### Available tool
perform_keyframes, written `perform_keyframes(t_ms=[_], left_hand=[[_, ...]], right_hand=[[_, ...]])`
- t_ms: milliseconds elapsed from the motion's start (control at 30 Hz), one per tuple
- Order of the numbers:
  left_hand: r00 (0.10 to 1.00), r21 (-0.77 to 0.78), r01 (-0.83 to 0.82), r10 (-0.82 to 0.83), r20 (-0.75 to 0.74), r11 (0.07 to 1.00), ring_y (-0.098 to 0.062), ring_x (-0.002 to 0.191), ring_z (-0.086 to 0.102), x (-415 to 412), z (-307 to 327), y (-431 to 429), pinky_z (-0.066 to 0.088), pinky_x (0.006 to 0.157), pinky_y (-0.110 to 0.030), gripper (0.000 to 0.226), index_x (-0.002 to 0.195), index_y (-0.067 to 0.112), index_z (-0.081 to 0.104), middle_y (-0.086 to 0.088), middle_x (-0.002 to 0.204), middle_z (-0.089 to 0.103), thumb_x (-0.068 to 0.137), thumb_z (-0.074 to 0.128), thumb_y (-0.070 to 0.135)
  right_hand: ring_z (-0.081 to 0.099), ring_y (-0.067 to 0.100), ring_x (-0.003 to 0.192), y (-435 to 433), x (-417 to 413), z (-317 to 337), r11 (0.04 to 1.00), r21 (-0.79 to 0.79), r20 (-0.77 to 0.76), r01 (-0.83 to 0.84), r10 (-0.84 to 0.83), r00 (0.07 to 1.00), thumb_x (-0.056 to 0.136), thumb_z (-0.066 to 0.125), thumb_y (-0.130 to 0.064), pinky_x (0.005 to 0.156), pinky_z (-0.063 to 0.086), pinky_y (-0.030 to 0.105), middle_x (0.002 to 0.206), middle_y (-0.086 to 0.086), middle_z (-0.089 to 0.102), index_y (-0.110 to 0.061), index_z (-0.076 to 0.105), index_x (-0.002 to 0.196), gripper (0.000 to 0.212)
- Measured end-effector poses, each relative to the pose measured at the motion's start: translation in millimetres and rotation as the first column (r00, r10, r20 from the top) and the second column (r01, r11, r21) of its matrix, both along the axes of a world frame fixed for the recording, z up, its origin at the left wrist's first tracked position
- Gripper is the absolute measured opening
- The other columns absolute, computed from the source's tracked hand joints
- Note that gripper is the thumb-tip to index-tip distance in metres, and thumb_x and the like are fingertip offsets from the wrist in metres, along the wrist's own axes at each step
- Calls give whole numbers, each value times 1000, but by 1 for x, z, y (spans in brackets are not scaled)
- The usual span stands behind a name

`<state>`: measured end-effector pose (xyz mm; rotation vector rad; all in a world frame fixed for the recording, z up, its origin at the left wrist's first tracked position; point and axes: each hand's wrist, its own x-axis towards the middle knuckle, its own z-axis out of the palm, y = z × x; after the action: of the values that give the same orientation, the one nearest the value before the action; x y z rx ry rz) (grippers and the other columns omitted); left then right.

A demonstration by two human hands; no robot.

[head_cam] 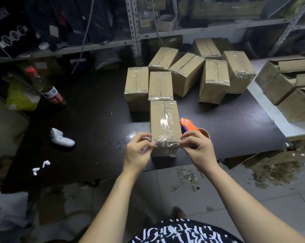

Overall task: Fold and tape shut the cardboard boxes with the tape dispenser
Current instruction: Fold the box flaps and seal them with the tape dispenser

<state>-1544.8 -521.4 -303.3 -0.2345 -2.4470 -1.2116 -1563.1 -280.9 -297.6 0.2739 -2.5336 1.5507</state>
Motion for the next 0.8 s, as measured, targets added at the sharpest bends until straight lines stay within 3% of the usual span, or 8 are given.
perform_keyframes(t_ms=[167,300,433,533,667,800], left_hand=[[996,70,-88,87,11,994,-6,81,65,10,-9,7,50,66,-18,12,77,7,76,-2,110,69,85,80,-1],[998,16,-63,63,-3,998,-2,87,65,10,-3,5,47,74,-13,7,85,8,78,-1,112,68,84,81,1],[999,-71,51,-50,12,996,-18,102,66,0,6,1,55,91,-34,30,110,11,79,-2,118,66,84,77,-5],[993,-174,117,-114,24,978,-22,110,59,-7,10,1,54,93,-41,41,116,18,79,-3,125,63,87,71,-10],[979,-295,202,-180,100,934,-27,116,47,-4,9,2,50,94,-41,62,122,25,76,1,133,59,81,59,-19],[974,-307,197,-150,169,931,-20,121,40,-2,10,-1,44,98,-36,58,124,29,74,4,138,55,87,62,-14]], right_hand=[[67,14,101,-3,3,-2,1000,4,-10,-4,4,1000,85,84,-9,83,60,35,104,-12,69,-25,80,85,16],[66,14,103,-1,5,0,997,73,-63,-30,35,997,86,83,-11,85,60,36,106,-12,69,-18,83,90,8],[65,14,104,2,2,5,989,132,-83,-68,79,993,85,82,-10,86,59,33,108,-12,66,-19,81,93,12],[63,14,106,0,0,8,985,132,-51,-115,122,991,88,80,-6,87,55,24,112,-10,62,-20,82,103,20],[59,16,105,-3,-3,6,969,148,-13,-200,204,979,91,74,1,88,48,16,117,-8,55,-23,80,115,34],[58,14,107,-5,-6,8,958,161,41,-236,232,972,94,72,-2,91,52,21,119,-11,53,-26,80,115,33]])
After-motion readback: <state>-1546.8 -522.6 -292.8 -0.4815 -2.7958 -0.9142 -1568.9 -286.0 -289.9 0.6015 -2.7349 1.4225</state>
